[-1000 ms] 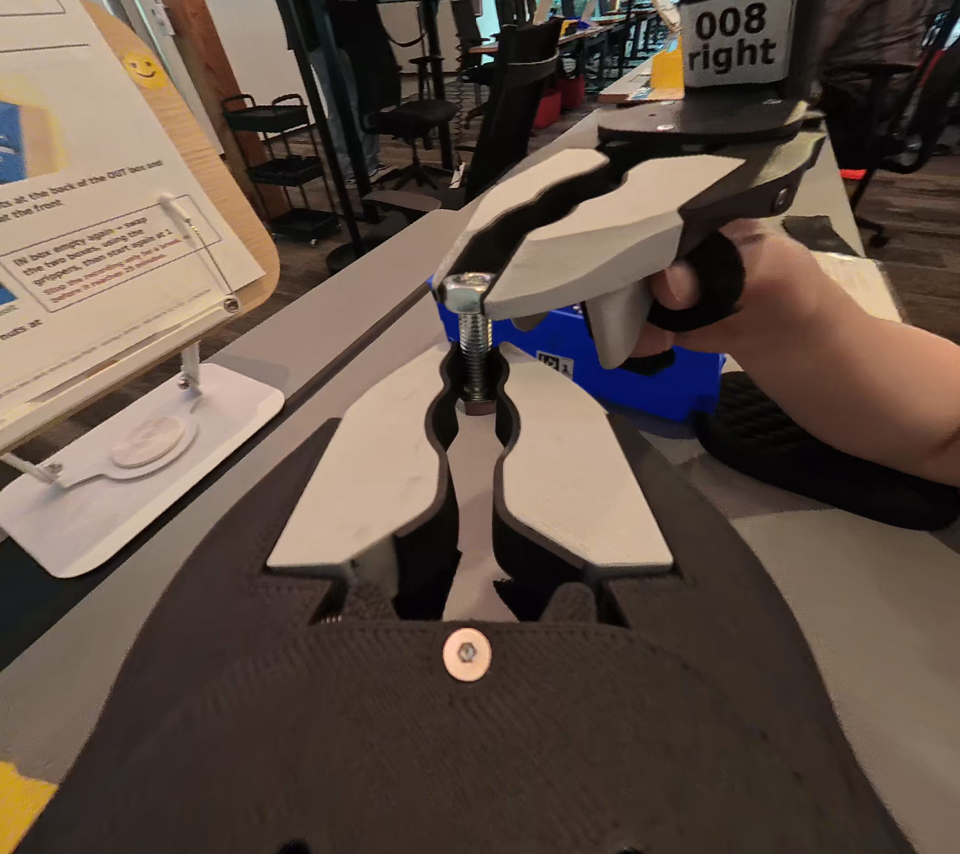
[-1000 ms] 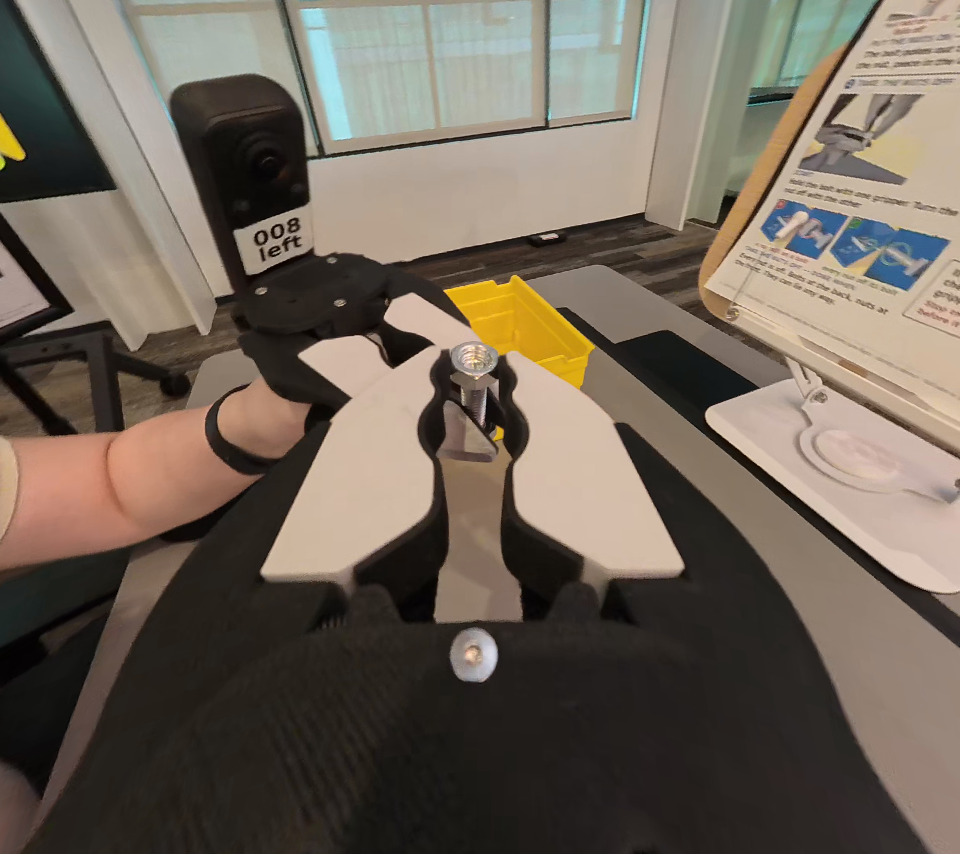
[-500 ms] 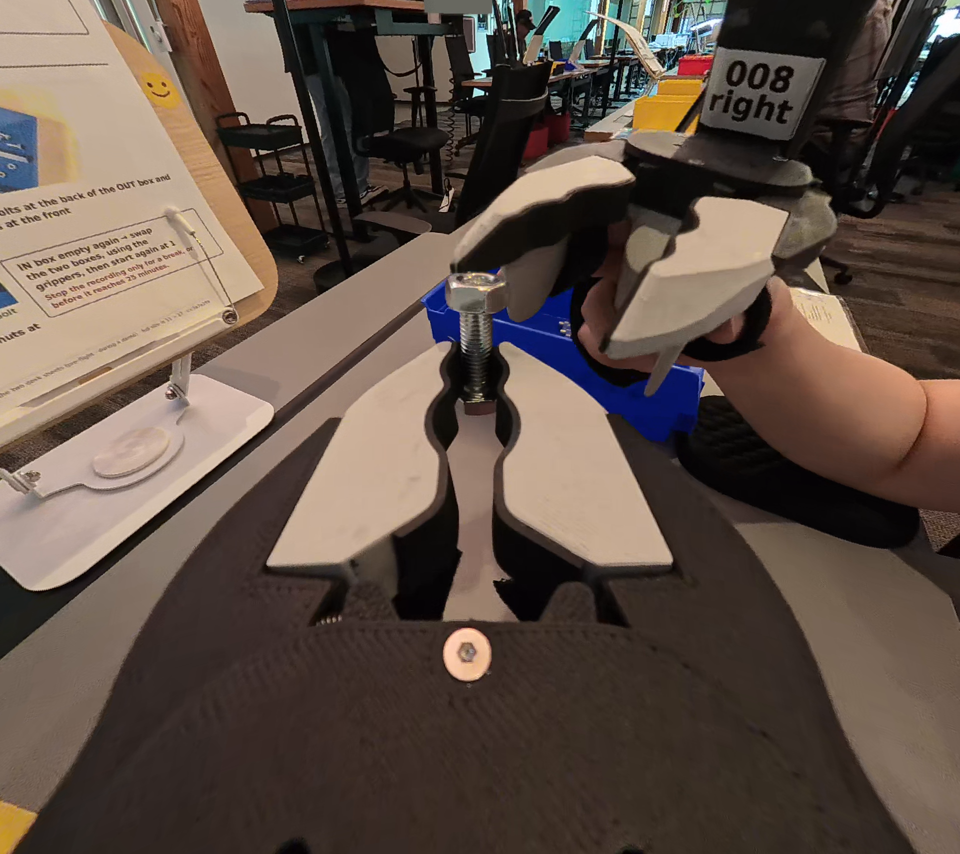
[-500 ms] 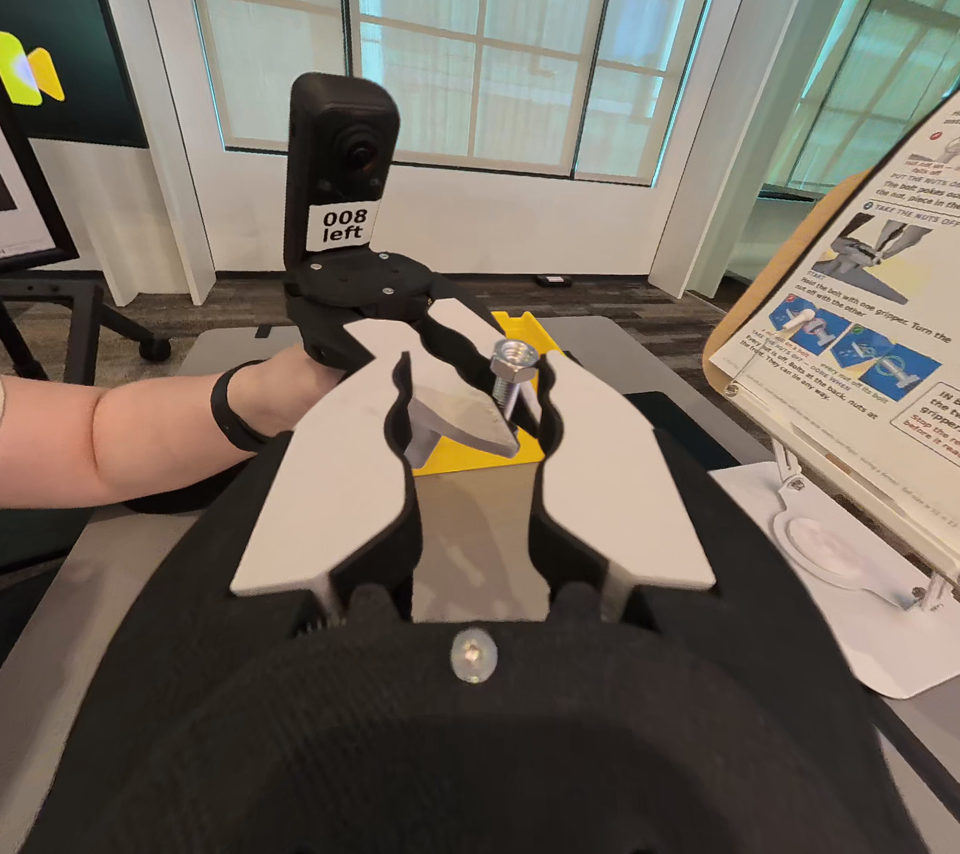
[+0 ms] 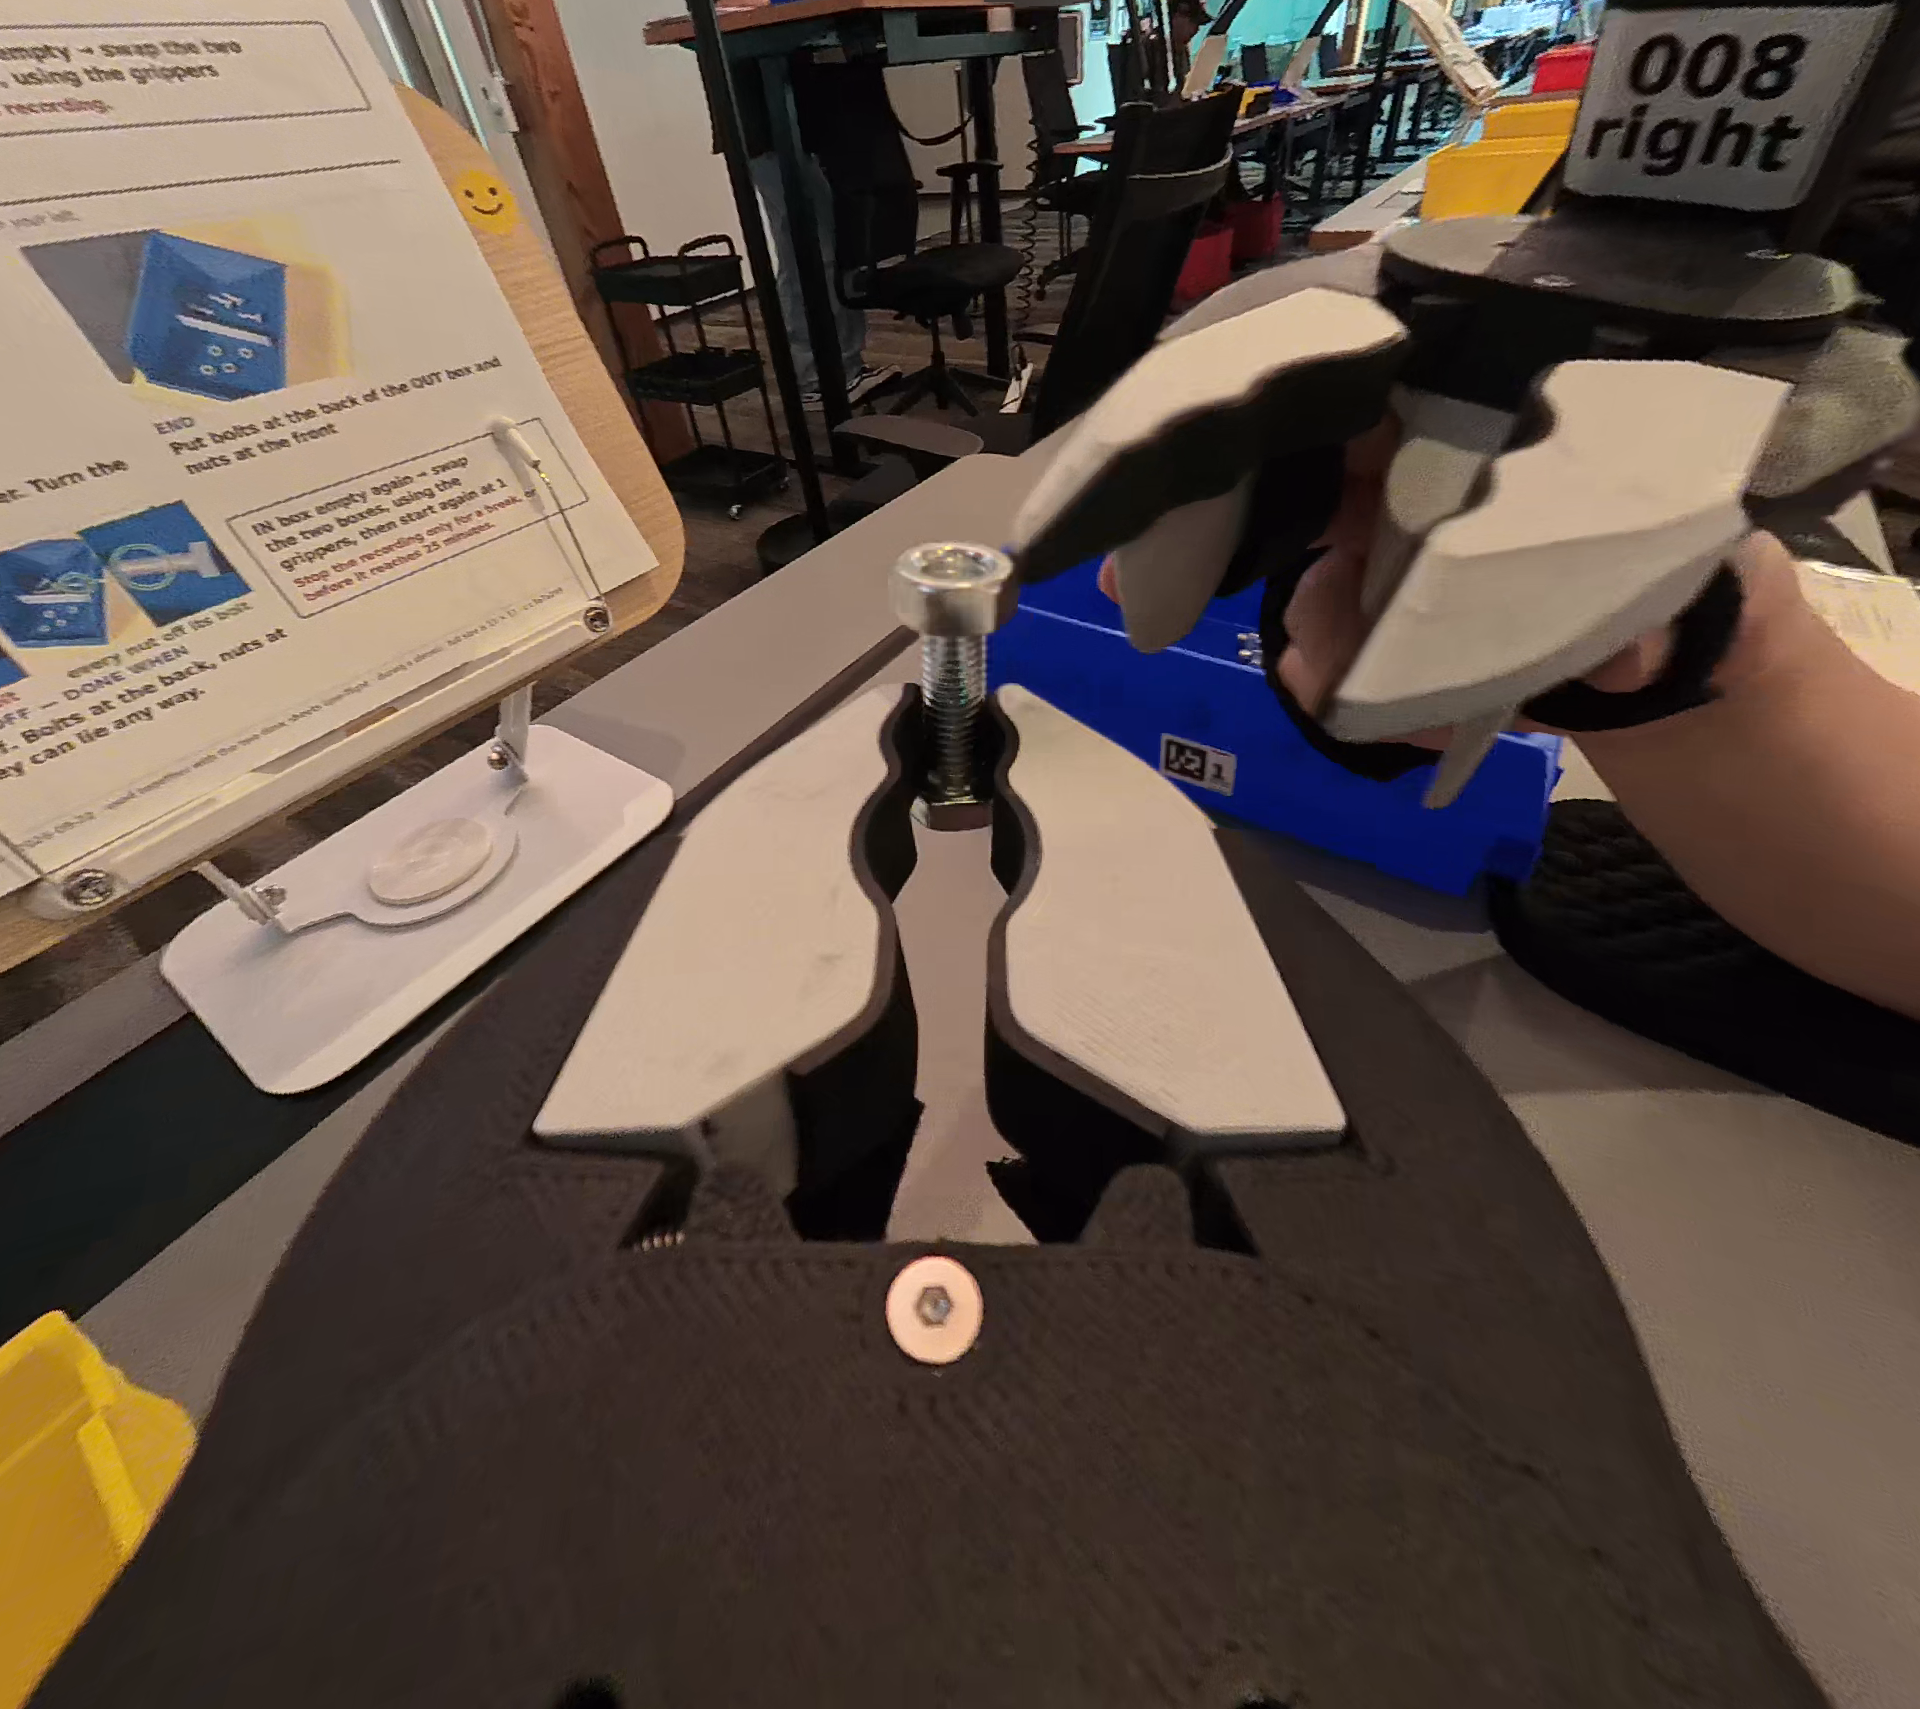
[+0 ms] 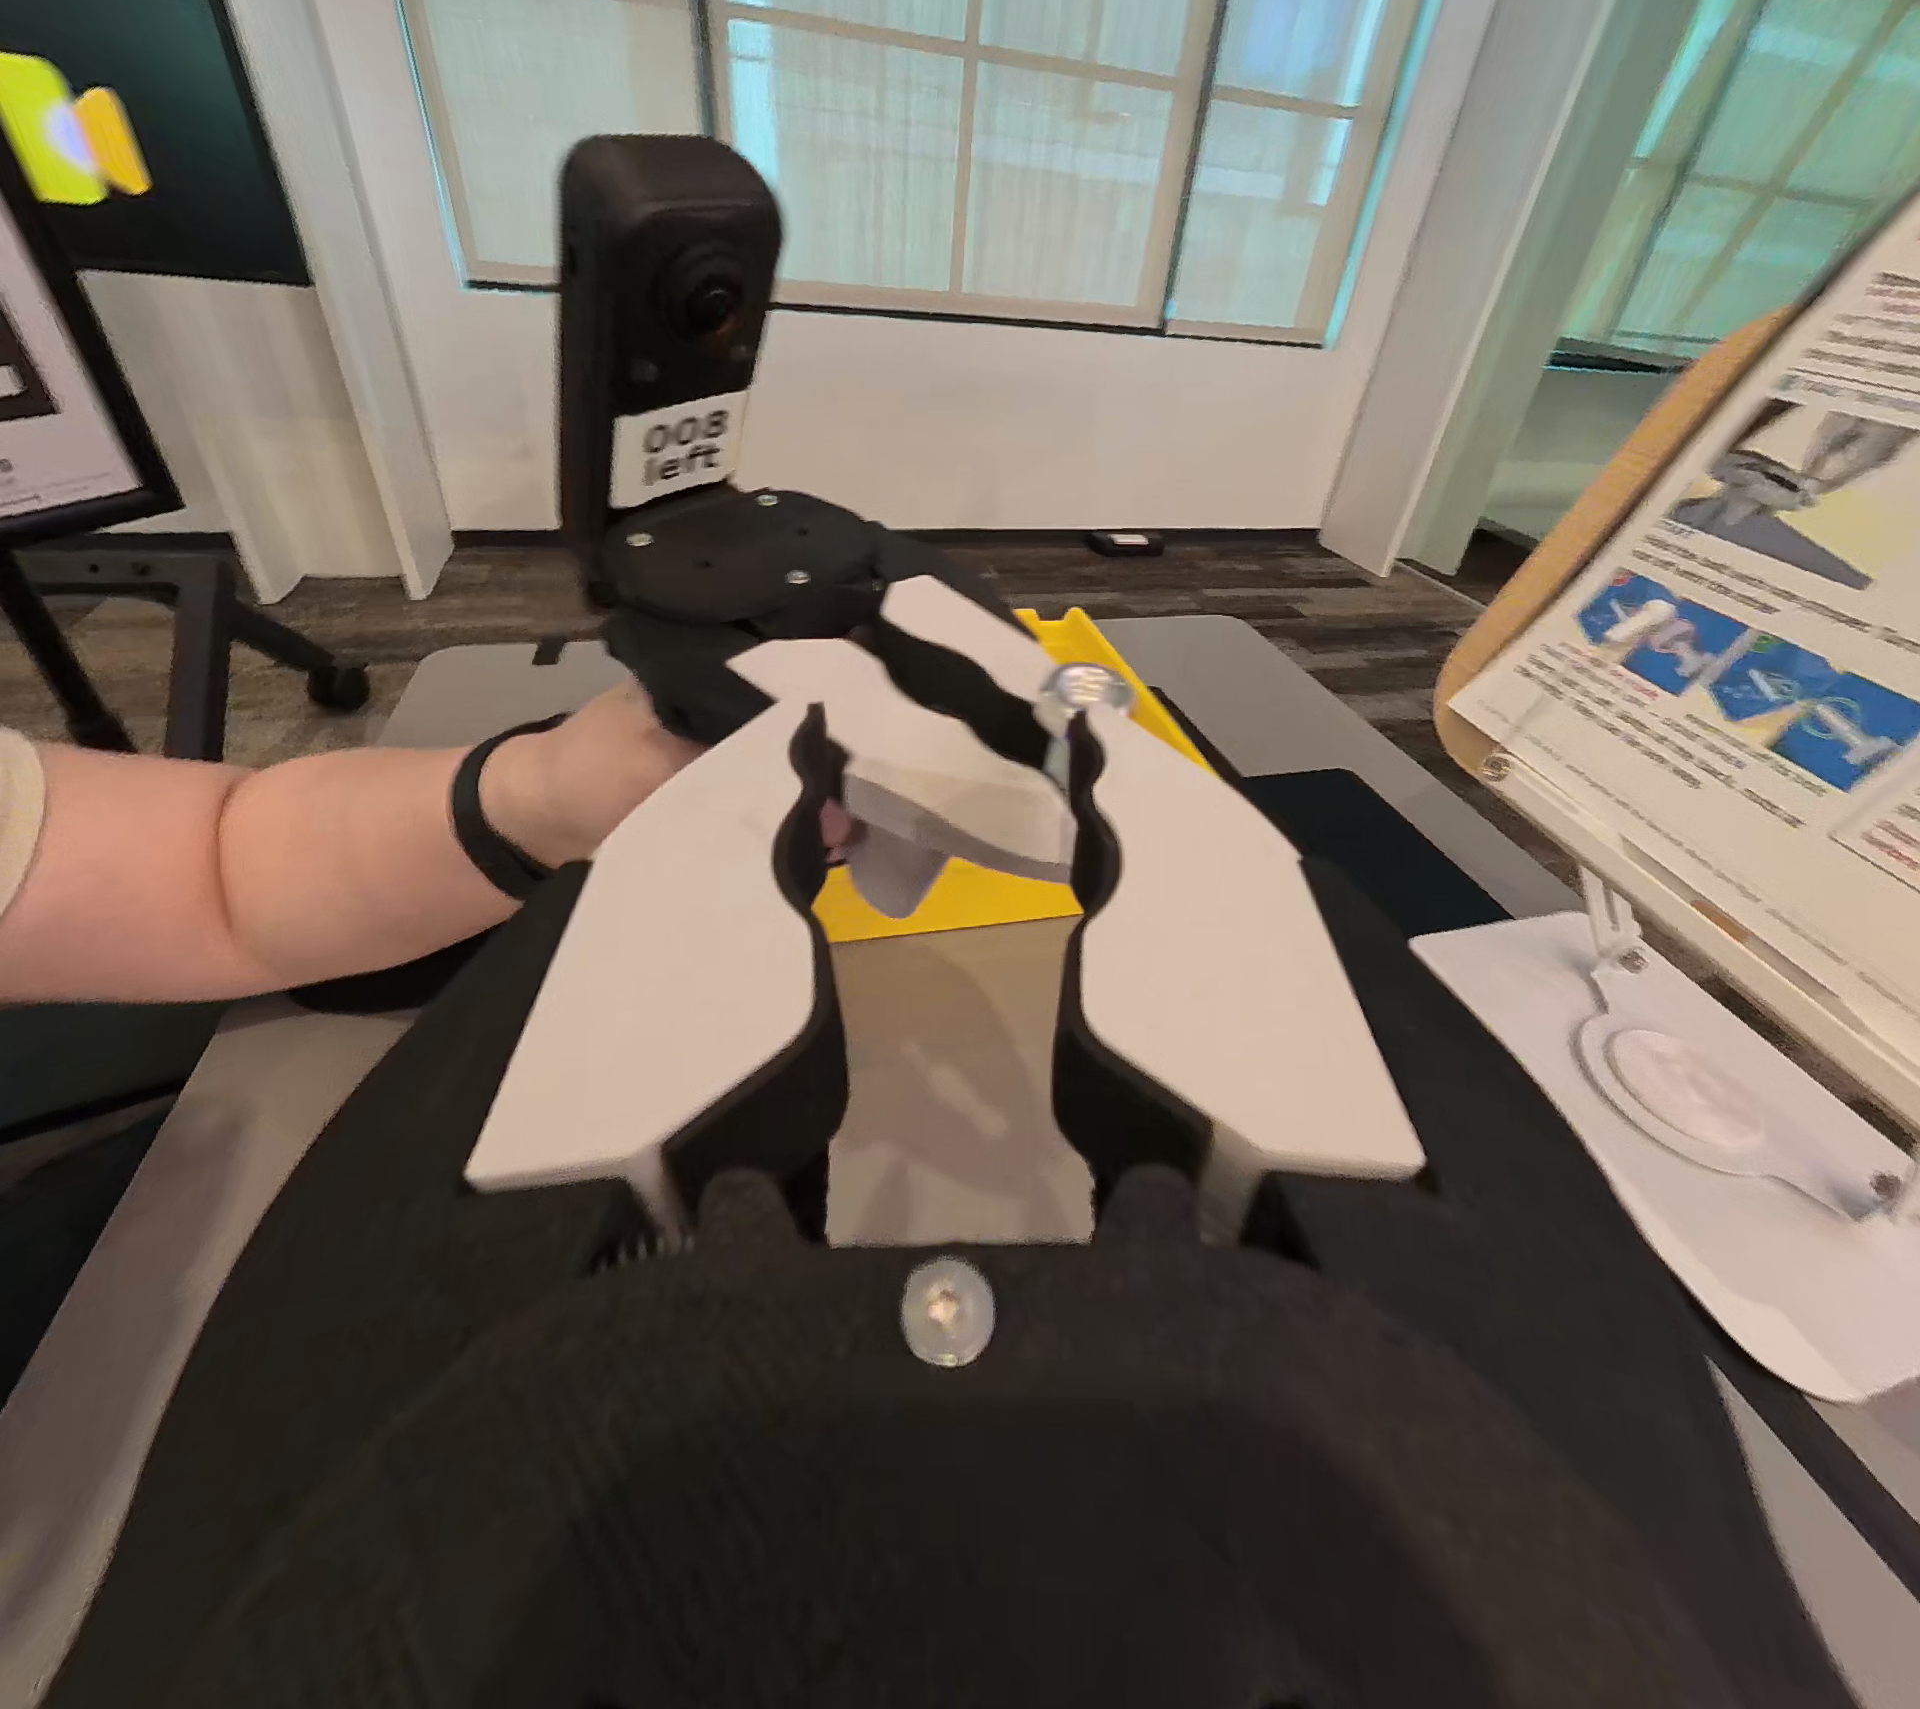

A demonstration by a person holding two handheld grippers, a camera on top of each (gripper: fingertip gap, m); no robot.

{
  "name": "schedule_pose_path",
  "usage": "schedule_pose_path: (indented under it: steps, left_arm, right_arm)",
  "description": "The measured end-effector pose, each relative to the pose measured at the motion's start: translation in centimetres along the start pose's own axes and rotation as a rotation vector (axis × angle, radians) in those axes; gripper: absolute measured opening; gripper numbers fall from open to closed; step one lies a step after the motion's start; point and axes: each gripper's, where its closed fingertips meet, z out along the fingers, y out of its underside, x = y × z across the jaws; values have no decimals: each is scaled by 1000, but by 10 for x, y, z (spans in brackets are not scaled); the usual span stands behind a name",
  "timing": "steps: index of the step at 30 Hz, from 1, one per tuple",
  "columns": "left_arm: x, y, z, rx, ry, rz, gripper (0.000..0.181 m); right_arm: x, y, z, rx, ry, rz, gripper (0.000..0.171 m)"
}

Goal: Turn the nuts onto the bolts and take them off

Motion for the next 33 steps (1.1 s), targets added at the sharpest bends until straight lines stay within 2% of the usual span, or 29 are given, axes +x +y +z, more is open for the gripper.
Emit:
schedule_pose_path:
  steps: [2, 4, 8, 17, 22, 25, 28, 33]
  left_arm:
    - [-5, 2, 0, -9, -38, 8, 9]
    - [-9, 3, 0, -14, -80, 32, 9]
    - [-12, 11, 4, -51, -144, 82, 9]
    - [-14, 19, 9, -88, -180, 131, 10]
    - [-15, 16, 7, -80, -179, 126, 10]
    - [-14, 14, 6, -70, -174, 123, 9]
    - [-10, 14, 7, -69, -157, 128, 9]
    - [-11, 14, 8, -69, -152, 122, 9]
  right_arm:
    - [-8, -1, 0, -5, -50, 2, 40]
    - [3, -6, -3, 21, 29, -1, 41]
    - [24, -3, -5, 57, 128, 13, 58]
    - [15, 17, 11, -9, 49, 88, 69]
    - [15, 19, 6, -77, 68, 53, 61]
    - [20, 15, 5, -40, 100, 58, 60]
    - [21, 18, 9, -29, 100, 54, 70]
    - [12, 20, 11, -73, 61, 23, 71]
